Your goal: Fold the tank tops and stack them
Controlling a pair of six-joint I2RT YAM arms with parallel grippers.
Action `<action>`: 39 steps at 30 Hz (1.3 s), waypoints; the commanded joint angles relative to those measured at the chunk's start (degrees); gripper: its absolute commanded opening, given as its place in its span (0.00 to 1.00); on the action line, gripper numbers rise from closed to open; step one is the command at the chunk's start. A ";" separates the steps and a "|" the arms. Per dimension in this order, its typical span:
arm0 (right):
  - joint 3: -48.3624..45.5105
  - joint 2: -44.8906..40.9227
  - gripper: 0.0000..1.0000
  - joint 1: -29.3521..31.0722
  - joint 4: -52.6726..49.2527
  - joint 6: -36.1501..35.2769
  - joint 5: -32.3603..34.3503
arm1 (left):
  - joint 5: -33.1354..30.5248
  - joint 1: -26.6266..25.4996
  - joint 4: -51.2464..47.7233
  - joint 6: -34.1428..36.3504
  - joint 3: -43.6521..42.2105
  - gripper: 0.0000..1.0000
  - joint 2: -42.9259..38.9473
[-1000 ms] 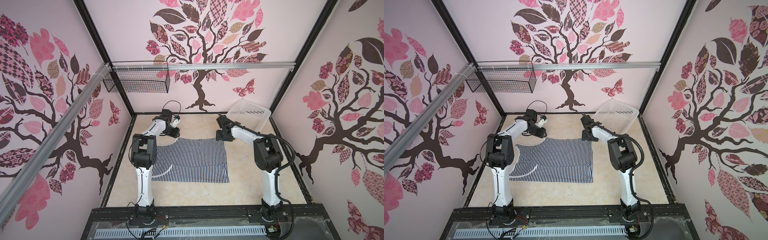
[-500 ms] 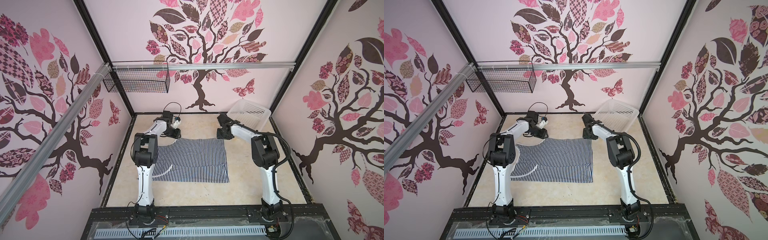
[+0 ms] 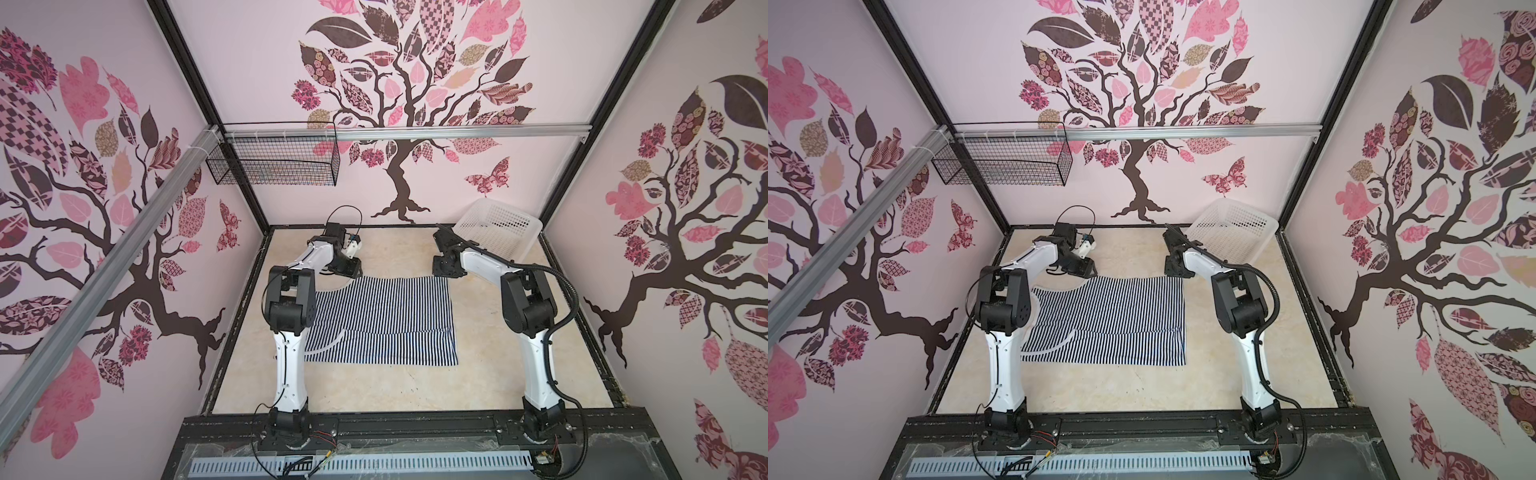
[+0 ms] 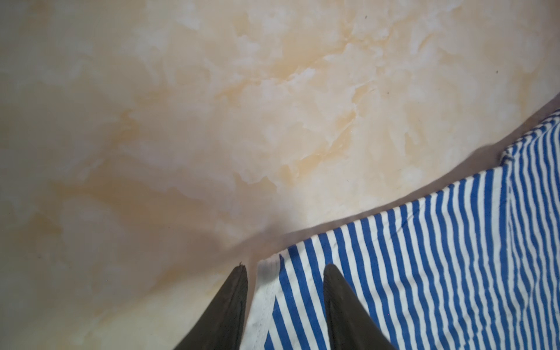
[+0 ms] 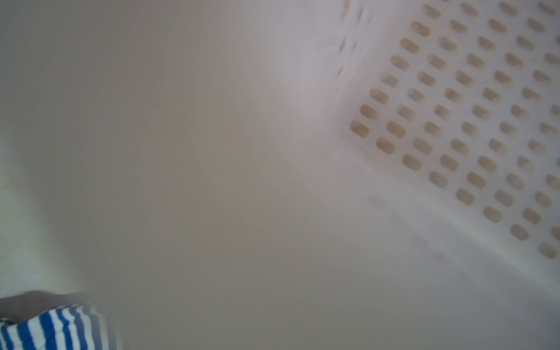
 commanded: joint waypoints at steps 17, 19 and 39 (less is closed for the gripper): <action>-8.73 -9.61 0.44 -10.70 -3.62 4.61 6.01 | 1.59 -0.22 0.32 0.03 -2.52 0.45 -3.80; -9.18 -10.62 0.45 -10.50 -3.14 4.05 2.06 | 1.64 -0.22 0.31 0.06 -2.68 0.45 -3.88; -0.24 -3.59 0.63 0.39 -4.75 4.33 0.85 | 0.51 -0.22 0.23 1.92 -3.29 0.46 -4.00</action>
